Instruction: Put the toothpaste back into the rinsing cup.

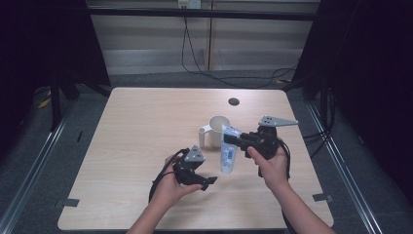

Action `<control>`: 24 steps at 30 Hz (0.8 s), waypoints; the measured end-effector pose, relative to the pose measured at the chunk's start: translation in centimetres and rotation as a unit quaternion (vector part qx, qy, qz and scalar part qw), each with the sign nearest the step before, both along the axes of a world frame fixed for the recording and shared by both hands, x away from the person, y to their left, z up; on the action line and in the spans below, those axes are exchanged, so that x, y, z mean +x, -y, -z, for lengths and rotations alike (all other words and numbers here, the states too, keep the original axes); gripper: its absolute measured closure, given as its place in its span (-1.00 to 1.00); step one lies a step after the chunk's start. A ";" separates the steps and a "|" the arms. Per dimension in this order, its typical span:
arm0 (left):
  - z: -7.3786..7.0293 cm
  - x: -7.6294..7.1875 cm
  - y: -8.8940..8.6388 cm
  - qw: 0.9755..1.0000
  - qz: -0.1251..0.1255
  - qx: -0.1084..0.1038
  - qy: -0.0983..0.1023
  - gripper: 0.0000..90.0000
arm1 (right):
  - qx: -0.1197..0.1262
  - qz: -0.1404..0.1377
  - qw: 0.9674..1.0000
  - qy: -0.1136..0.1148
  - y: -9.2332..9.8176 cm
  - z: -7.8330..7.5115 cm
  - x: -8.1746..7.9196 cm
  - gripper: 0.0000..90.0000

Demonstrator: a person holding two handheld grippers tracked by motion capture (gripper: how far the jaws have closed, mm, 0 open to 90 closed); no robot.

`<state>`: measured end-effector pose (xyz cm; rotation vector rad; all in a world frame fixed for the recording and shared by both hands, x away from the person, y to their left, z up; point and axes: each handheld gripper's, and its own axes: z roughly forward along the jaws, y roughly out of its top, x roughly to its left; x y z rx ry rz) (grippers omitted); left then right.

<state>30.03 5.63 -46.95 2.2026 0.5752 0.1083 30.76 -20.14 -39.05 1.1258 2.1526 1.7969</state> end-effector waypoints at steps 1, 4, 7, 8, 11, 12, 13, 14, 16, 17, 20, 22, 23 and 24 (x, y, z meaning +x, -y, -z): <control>0.2 0.0 -0.2 1.000 -0.003 0.000 -0.004 -0.54 | -0.003 0.003 1.000 0.004 0.0 -0.1 0.0 0.66; 0.8 0.1 -0.7 1.000 -0.002 0.010 0.002 -0.54 | -0.006 0.006 1.000 0.012 0.1 -0.3 0.2 0.66; 1.5 0.1 -1.1 1.000 -0.002 0.028 -0.001 -0.54 | -0.004 0.010 1.000 0.018 0.3 -0.6 0.4 0.65; 1.7 0.0 -1.1 1.000 -0.003 0.025 -0.006 -0.54 | -0.003 0.011 1.000 0.019 0.4 -0.7 0.5 0.65; 2.1 -0.2 -1.4 1.000 -0.005 0.025 -0.005 -0.55 | -0.007 0.014 1.000 0.026 0.6 -1.0 0.6 0.65; 2.1 -0.2 -1.6 1.000 -0.003 0.028 0.001 -0.56 | -0.010 0.016 0.999 0.028 0.6 -1.1 0.6 0.65; 2.2 -0.3 -1.6 1.000 -0.005 0.026 0.002 -0.58 | -0.013 0.017 0.999 0.029 0.7 -1.1 0.7 0.65; 2.3 -0.3 -1.8 1.000 -0.003 0.028 0.003 -0.59 | -0.013 0.018 0.999 0.031 0.8 -1.2 0.8 0.65; 2.4 -0.4 -2.0 1.000 -0.004 0.029 0.001 -0.59 | -0.015 0.019 0.999 0.034 0.9 -1.4 0.9 0.65; 2.5 -0.4 -2.1 1.000 -0.006 0.030 0.001 -0.59 | -0.017 0.020 0.999 0.037 1.0 -1.6 0.9 0.65; 2.8 -0.5 -2.2 0.999 -0.002 0.033 0.001 -0.58 | -0.022 0.026 0.998 0.043 1.1 -2.0 1.1 0.65; 2.9 -0.5 -2.3 0.999 -0.001 0.044 0.002 -0.58 | -0.020 0.027 0.998 0.045 1.1 -2.3 1.3 0.65; 3.2 -0.6 -2.2 0.999 -0.004 0.032 0.002 -0.58 | -0.020 0.027 0.998 0.046 1.1 -2.5 1.3 0.65; 3.2 -0.5 -2.3 0.999 0.000 0.037 0.001 -0.58 | -0.022 0.028 0.998 0.047 1.1 -2.6 1.4 0.65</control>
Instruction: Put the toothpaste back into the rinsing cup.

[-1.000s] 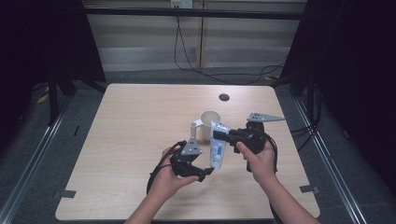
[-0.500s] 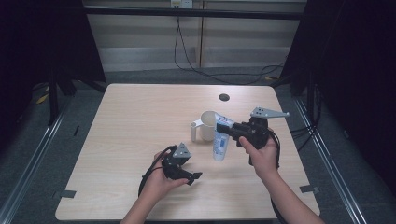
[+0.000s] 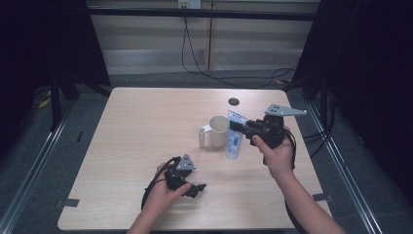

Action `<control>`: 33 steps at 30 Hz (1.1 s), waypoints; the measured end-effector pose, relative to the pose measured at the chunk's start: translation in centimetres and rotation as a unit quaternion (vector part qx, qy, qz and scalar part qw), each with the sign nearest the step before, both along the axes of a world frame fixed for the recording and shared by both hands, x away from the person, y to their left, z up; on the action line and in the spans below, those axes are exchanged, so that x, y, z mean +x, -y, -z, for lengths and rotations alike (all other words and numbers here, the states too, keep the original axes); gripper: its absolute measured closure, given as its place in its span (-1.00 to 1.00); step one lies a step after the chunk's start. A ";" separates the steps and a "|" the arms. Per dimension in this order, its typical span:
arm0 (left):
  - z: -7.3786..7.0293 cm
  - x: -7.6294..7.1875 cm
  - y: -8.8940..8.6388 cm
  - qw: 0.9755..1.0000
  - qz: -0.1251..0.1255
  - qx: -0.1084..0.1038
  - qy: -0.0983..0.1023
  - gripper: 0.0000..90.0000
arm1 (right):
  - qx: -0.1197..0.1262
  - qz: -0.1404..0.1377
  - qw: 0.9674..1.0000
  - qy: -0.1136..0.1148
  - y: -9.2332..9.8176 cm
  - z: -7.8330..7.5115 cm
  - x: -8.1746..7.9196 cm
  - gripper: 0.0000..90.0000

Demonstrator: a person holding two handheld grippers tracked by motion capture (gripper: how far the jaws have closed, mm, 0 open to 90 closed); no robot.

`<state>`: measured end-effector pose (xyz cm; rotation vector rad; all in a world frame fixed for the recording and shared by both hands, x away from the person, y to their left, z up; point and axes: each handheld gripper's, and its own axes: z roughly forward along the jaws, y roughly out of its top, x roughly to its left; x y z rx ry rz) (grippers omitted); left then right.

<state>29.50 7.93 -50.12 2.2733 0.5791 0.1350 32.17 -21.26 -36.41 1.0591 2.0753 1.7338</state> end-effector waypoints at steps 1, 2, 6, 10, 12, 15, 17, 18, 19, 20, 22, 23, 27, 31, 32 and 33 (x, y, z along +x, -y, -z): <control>0.1 0.0 0.0 1.000 -0.001 0.001 -0.001 -0.58 | -0.001 0.000 1.000 0.002 0.0 -0.1 0.1 0.65; 0.1 0.0 -0.1 1.000 0.002 0.004 0.002 -0.58 | -0.002 0.001 1.000 0.002 -0.1 -0.3 0.2 0.65; 0.2 0.0 -0.2 1.000 0.003 0.007 0.000 -0.57 | -0.003 0.005 1.000 0.005 -0.2 -0.8 0.6 0.65; 0.4 -0.2 -0.3 1.000 0.011 0.004 0.005 -0.59 | -0.002 0.009 1.000 0.011 -0.2 -1.2 1.1 0.65; 0.4 -0.2 -0.3 1.000 0.012 0.005 0.007 -0.60 | -0.001 0.013 1.000 0.013 -0.2 -1.5 1.3 0.65; 0.7 -0.4 -0.3 1.000 0.021 -0.001 0.016 -0.64 | -0.002 0.017 1.000 0.024 -0.3 -1.8 1.6 0.64; 0.8 -0.5 -0.3 0.999 0.020 -0.008 0.023 -0.65 | -0.004 0.020 0.999 0.028 -0.4 -2.1 1.8 0.64; 0.8 -0.5 -0.3 1.000 0.020 -0.006 0.022 -0.66 | -0.005 0.021 0.999 0.032 -0.5 -2.1 1.9 0.64; 0.8 -0.6 -0.4 1.000 0.021 -0.003 0.021 -0.65 | -0.007 0.023 0.999 0.033 -0.6 -2.2 2.1 0.64; 0.8 -0.6 -0.5 0.999 0.024 -0.001 0.021 -0.66 | -0.008 0.024 0.999 0.034 -0.6 -2.3 2.2 0.64; 0.8 -0.6 -0.5 0.999 0.025 -0.002 0.022 -0.66 | -0.007 0.025 0.999 0.035 -0.8 -2.4 2.6 0.64; 0.8 -0.6 -0.5 0.999 0.024 -0.001 0.021 -0.66 | -0.006 0.027 0.999 0.036 -0.8 -2.5 2.7 0.64; 0.8 -0.5 -0.4 0.999 0.027 0.004 0.030 -0.66 | -0.014 0.031 0.999 0.041 -1.1 -2.7 3.5 0.64; 0.8 -0.5 -0.4 0.999 0.027 0.003 0.030 -0.66 | -0.020 0.038 0.998 0.048 -1.2 -3.0 4.3 0.64; 0.8 -0.5 -0.4 0.999 0.027 0.003 0.030 -0.66 | -0.020 0.040 0.998 0.051 -1.3 -3.1 4.4 0.64; 0.8 -0.6 -0.4 0.999 0.026 0.002 0.029 -0.66 | -0.018 0.041 0.998 0.054 -1.3 -3.2 4.6 0.64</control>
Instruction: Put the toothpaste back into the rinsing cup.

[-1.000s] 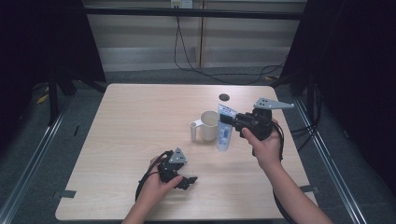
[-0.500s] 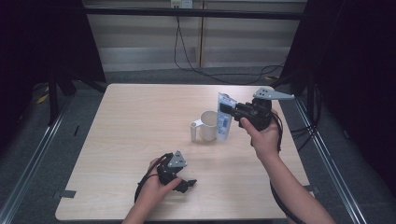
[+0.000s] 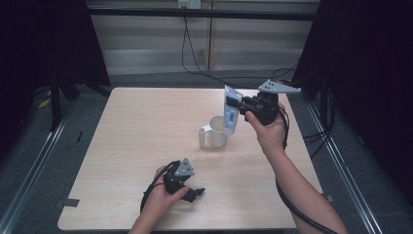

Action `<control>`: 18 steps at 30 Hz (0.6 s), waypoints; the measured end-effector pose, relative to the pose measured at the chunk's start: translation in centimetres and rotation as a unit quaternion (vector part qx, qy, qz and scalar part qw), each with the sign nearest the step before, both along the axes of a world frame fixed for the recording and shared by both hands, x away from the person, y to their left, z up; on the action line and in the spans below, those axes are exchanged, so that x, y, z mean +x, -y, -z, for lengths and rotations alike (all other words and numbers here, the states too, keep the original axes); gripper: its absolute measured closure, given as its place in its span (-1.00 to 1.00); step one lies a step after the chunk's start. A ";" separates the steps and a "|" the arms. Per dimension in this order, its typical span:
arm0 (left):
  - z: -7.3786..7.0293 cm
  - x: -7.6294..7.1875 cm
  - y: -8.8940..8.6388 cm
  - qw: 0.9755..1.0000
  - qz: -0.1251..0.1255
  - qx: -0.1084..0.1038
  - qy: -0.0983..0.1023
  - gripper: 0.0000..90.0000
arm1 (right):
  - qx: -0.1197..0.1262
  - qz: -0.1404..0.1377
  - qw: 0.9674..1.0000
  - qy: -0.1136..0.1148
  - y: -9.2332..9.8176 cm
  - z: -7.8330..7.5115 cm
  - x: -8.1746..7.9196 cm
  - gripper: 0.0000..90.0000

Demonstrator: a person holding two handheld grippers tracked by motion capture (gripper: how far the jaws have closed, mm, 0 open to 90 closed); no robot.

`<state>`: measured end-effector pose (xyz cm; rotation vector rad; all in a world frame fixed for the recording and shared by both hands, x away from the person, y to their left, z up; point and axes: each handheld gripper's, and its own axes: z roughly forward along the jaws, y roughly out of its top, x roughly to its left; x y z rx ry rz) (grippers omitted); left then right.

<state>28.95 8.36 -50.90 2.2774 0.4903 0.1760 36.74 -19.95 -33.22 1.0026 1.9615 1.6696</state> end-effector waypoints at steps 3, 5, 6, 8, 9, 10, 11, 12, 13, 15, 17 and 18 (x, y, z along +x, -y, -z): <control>0.0 0.0 0.0 1.000 0.000 0.000 0.000 -0.66 | -0.001 0.003 1.000 0.007 -0.1 -0.2 0.4 0.64; 0.0 0.0 0.0 1.000 0.001 0.002 0.000 -0.66 | -0.003 0.004 1.000 0.011 -0.2 -0.2 0.8 0.64; 0.0 0.0 0.0 1.000 0.002 0.002 0.001 -0.66 | -0.005 0.007 1.000 0.012 -0.3 -0.2 1.0 0.64; 0.0 0.0 0.0 1.000 0.002 0.003 -0.001 -0.66 | -0.008 0.009 1.000 0.014 -0.4 -0.1 1.3 0.63; 0.0 0.0 0.0 1.000 0.000 0.001 -0.002 -0.66 | -0.012 0.011 1.000 0.014 -0.6 0.0 1.4 0.63; 0.0 0.0 0.0 1.000 0.002 0.003 -0.001 -0.66 | -0.015 0.013 1.000 0.018 -0.8 0.1 1.6 0.63; 0.0 0.0 0.0 1.000 0.000 0.001 -0.001 -0.66 | -0.017 0.013 1.000 0.020 -0.8 0.2 1.8 0.63; 0.0 0.0 0.0 1.000 0.000 0.001 -0.001 -0.66 | -0.017 0.014 1.000 0.020 -0.9 0.3 1.9 0.63; 0.0 0.0 0.0 1.000 0.000 0.001 -0.001 -0.66 | -0.013 0.014 1.000 0.020 -1.0 0.4 2.1 0.63; 0.0 0.0 0.0 1.000 0.002 0.003 -0.001 -0.66 | -0.013 0.017 1.000 0.022 -1.1 0.6 2.4 0.63; 0.0 0.0 0.0 1.000 0.000 0.000 -0.001 -0.66 | -0.012 0.020 0.999 0.024 -1.2 0.8 2.7 0.63; 0.0 0.0 0.0 1.000 0.000 0.001 -0.001 -0.66 | -0.014 0.020 0.999 0.024 -1.3 0.8 2.8 0.63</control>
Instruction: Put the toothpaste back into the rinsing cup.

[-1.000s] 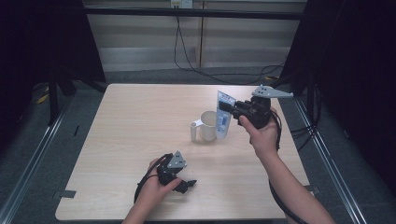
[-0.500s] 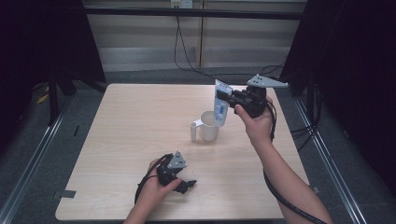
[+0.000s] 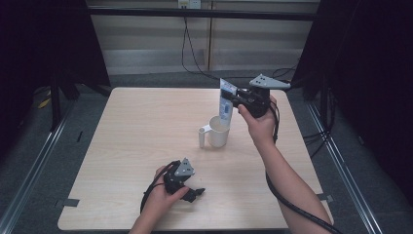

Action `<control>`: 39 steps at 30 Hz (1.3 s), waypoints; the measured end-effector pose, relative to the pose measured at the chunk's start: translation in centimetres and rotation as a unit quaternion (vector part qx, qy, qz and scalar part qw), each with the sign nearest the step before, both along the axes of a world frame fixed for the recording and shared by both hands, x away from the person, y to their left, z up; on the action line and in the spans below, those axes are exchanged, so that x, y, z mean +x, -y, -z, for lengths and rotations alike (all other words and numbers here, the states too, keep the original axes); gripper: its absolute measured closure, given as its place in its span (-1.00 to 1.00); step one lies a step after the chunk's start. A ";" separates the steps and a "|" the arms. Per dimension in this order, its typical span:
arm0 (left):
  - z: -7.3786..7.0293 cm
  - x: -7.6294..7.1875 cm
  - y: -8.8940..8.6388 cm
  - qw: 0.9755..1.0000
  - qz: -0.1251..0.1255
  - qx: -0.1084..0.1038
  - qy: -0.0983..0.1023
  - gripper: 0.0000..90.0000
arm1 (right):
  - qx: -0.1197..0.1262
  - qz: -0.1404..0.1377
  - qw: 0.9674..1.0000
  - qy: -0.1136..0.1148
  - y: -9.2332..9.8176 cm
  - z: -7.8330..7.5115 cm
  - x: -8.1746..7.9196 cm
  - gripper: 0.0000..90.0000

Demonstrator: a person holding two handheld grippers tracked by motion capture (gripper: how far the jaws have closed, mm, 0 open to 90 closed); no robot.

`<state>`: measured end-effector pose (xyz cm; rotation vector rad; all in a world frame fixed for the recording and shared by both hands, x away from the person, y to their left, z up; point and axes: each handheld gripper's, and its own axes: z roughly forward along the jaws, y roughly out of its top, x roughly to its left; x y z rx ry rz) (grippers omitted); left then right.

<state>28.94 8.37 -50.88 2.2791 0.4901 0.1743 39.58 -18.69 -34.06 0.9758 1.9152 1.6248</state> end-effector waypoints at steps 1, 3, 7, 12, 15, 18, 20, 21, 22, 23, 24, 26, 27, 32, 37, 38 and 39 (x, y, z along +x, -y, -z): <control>0.0 0.0 0.0 1.000 0.000 0.000 0.000 -0.66 | 0.001 0.001 1.000 -0.001 0.0 0.1 0.1 0.63; 0.0 0.0 0.0 1.000 0.000 0.001 0.000 -0.66 | 0.005 0.005 1.000 0.000 0.0 0.3 0.4 0.63; 0.0 0.0 0.0 1.000 0.000 0.001 0.001 -0.66 | 0.007 0.013 1.000 -0.001 0.0 0.7 0.8 0.63; 0.0 -0.1 0.0 1.000 -0.002 -0.002 0.000 -0.66 | 0.015 0.015 1.000 -0.007 -0.1 1.4 1.2 0.62; 0.0 -0.1 0.0 1.000 -0.002 -0.002 0.000 -0.66 | 0.021 0.016 1.000 -0.009 -0.1 2.0 1.3 0.62; 0.0 0.0 0.0 1.000 0.000 0.000 0.001 -0.66 | 0.027 0.013 0.999 -0.011 -0.2 2.5 1.3 0.62; 0.0 -0.1 0.0 1.000 -0.002 -0.002 0.000 -0.66 | 0.024 0.013 1.000 -0.012 -0.4 3.1 1.2 0.62; 0.0 0.0 0.0 1.000 0.000 0.000 0.001 -0.66 | 0.022 0.012 1.000 -0.012 -0.4 3.3 1.2 0.62; 0.0 0.0 0.0 1.000 0.000 0.000 0.001 -0.66 | 0.024 0.012 1.000 -0.014 -0.5 3.6 1.2 0.62; 0.0 -0.1 0.0 1.000 -0.002 -0.002 0.001 -0.66 | 0.022 0.011 1.000 -0.015 -0.5 3.8 1.2 0.62; 0.0 -0.1 0.0 1.000 -0.002 -0.002 0.000 -0.66 | 0.022 0.013 1.000 -0.018 -0.5 4.1 1.1 0.62; 0.0 0.0 0.0 1.000 0.000 0.000 0.001 -0.66 | 0.021 0.013 1.000 -0.017 -0.5 4.5 1.1 0.62; 0.0 0.0 0.0 1.000 0.000 0.000 0.001 -0.66 | 0.021 0.012 1.000 -0.016 -0.5 4.7 1.1 0.62; 0.0 -0.1 0.0 1.000 0.000 0.001 0.000 -0.65 | 0.021 0.008 1.000 -0.017 -0.7 5.8 0.9 0.61; 0.0 -0.1 0.0 1.000 -0.002 0.000 0.000 -0.65 | 0.021 0.008 0.999 -0.024 -1.1 7.1 0.9 0.61; 0.0 -0.1 0.0 1.000 -0.002 0.000 0.000 -0.65 | 0.022 0.008 0.999 -0.025 -1.1 7.4 0.9 0.61; 0.0 -0.1 0.0 1.000 -0.001 0.000 0.000 -0.65 | 0.020 0.009 0.999 -0.027 -1.1 7.6 0.9 0.61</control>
